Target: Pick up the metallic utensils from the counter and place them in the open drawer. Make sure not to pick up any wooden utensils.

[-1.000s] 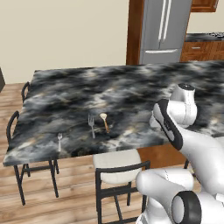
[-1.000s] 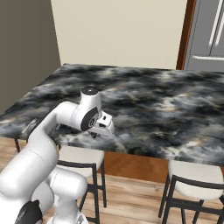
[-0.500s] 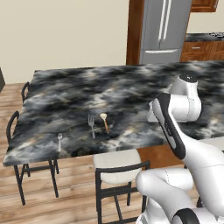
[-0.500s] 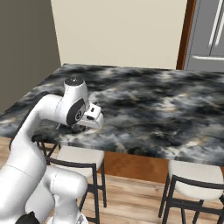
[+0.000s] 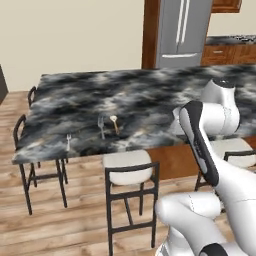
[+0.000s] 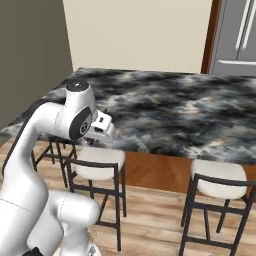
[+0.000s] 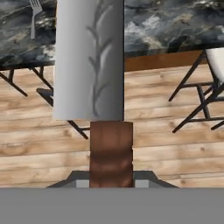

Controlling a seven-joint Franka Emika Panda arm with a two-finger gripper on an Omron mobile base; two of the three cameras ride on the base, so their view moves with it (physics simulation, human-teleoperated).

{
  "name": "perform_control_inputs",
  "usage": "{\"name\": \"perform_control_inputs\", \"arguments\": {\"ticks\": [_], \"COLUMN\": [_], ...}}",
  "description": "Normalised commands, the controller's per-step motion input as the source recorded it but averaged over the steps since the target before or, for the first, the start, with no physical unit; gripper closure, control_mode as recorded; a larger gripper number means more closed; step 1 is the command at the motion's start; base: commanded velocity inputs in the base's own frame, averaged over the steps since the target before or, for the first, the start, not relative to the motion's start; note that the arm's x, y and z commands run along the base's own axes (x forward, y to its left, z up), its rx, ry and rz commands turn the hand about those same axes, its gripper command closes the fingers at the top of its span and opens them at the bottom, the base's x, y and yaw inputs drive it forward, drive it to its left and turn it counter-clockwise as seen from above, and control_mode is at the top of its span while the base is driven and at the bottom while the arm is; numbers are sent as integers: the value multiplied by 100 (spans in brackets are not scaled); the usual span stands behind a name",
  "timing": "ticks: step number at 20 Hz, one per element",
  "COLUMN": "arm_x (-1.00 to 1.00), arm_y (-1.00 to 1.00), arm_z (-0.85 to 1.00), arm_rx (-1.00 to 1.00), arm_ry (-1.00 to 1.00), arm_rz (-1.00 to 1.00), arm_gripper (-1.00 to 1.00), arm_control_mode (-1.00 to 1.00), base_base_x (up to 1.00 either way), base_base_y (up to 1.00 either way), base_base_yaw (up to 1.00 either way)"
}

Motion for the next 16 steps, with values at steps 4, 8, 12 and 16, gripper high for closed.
{"name": "perform_control_inputs", "arguments": {"ticks": [4,8,12,16], "arm_x": [0,0,0,0], "arm_y": [0,0,0,0], "arm_z": [0,0,0,0], "arm_rx": [0,0,0,0], "arm_ry": [0,0,0,0], "arm_rz": [0,0,0,0], "arm_gripper": [100,100,100,100], "arm_control_mode": [100,100,100,100], "base_base_x": [-43,0,-9,-26], "base_base_y": [-76,-71,-7,9], "base_base_yaw": [-24,-45,-53,-49]}}
